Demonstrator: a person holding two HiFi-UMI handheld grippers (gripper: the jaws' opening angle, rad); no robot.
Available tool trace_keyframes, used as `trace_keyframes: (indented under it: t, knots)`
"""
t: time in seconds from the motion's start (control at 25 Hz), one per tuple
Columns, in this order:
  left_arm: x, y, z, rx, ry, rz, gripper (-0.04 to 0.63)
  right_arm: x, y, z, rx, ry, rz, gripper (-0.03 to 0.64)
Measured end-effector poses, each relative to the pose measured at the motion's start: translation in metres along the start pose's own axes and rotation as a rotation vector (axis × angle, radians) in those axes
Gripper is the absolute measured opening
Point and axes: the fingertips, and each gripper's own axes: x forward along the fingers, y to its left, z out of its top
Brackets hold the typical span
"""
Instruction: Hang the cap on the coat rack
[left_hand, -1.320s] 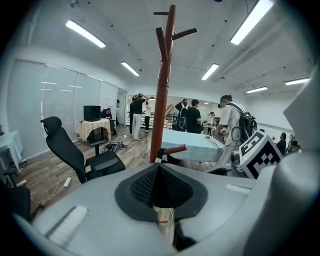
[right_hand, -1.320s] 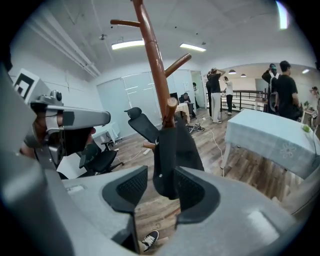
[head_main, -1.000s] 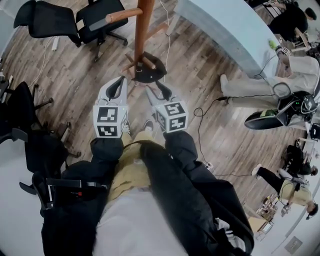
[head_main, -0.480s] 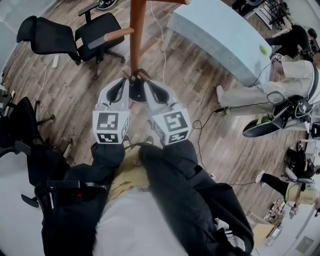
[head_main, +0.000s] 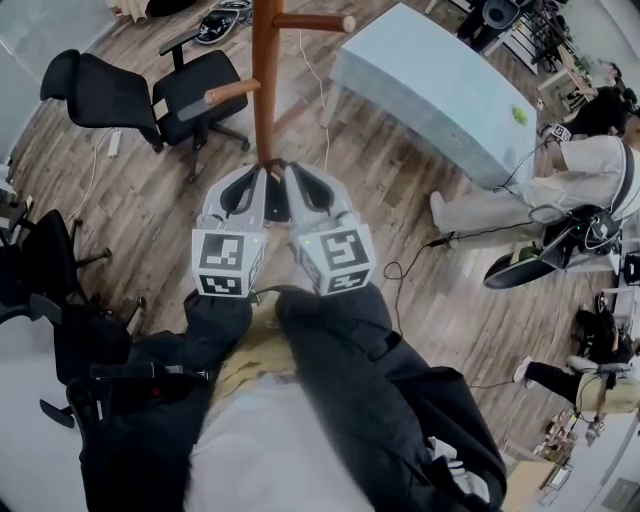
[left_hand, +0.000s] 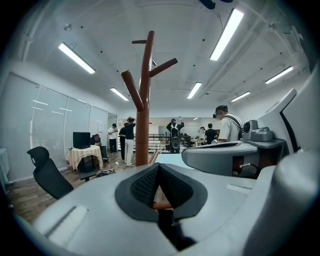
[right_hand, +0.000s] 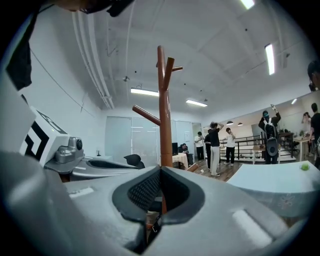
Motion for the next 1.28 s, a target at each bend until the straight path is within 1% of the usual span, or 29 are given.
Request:
trace_keyframes:
  t: [0.32, 0.56, 0.72, 1.04, 1.28]
  knots:
    - [0.002, -0.003, 0.007, -0.003, -0.024, -0.013, -0.005, -0.003, -0.005, 0.008, -0.01, -0.02, -0.029, -0.006]
    - [0.003, -0.006, 0.006, -0.006, -0.022, -0.026, -0.005, -0.005, -0.006, 0.007, -0.008, -0.014, -0.031, -0.006]
    - [0.003, -0.008, 0.003, -0.011, -0.012, -0.035, -0.003, -0.005, -0.007, 0.004, -0.004, -0.014, -0.035, -0.006]
    - [0.003, -0.009, -0.005, -0.023, 0.008, -0.045, -0.003, -0.011, -0.015, -0.005, 0.026, 0.007, -0.084, -0.006]
    - [0.003, -0.012, -0.007, -0.028, 0.018, -0.055, -0.005, -0.015, -0.018, -0.004, 0.053, -0.007, -0.104, -0.008]
